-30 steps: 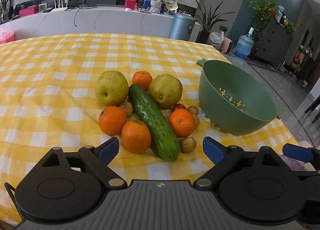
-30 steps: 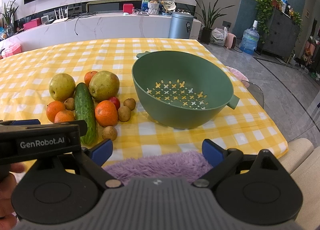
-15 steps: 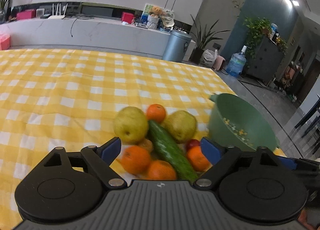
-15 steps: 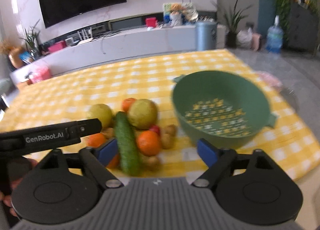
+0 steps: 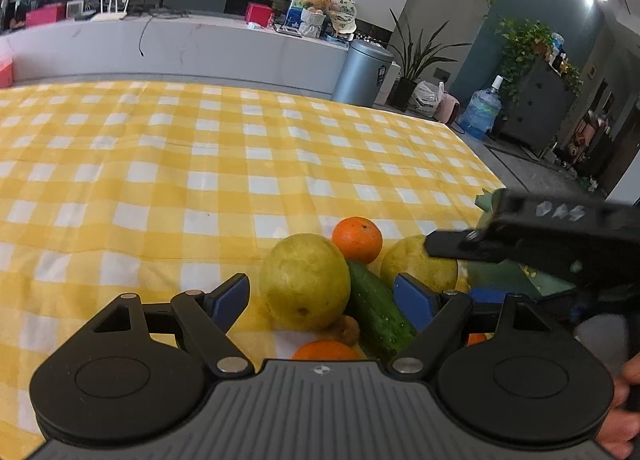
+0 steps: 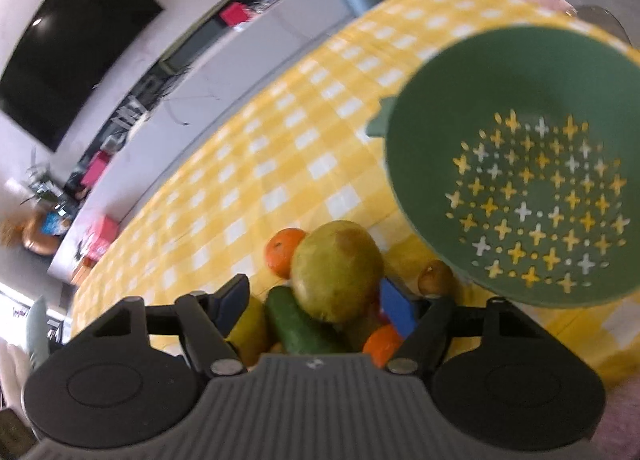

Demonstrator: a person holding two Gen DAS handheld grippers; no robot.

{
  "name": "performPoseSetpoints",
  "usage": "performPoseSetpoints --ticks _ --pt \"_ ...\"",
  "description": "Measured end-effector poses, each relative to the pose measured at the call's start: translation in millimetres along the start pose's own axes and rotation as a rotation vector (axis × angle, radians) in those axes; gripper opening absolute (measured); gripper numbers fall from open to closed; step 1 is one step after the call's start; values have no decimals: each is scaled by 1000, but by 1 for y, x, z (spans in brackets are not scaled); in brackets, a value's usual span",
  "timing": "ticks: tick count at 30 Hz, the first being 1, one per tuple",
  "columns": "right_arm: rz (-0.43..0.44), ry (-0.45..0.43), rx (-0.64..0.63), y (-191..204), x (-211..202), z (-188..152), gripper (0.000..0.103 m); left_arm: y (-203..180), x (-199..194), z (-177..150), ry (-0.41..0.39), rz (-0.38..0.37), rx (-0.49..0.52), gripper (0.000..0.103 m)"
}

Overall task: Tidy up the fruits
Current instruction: 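Close the left tool on one pear while the right tool grasps the other pear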

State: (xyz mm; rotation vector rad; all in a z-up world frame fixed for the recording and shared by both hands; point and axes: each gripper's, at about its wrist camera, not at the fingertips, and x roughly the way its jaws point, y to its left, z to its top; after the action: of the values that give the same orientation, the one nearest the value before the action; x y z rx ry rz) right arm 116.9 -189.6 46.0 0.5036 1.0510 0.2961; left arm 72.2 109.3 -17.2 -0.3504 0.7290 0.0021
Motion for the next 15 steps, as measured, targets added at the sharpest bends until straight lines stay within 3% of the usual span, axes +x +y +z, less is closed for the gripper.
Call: performPoseSetpoints --ticks 11,13,15 --pt "-75 -63 -106 4 25 -2 68 3 24 3 36 16 -19 96" --pt "-79 -68 -125 5 25 -4 63 6 27 4 55 4 -26 89" --pt "-85 -74 -149 6 22 -4 58 8 28 5 61 9 -35 75"
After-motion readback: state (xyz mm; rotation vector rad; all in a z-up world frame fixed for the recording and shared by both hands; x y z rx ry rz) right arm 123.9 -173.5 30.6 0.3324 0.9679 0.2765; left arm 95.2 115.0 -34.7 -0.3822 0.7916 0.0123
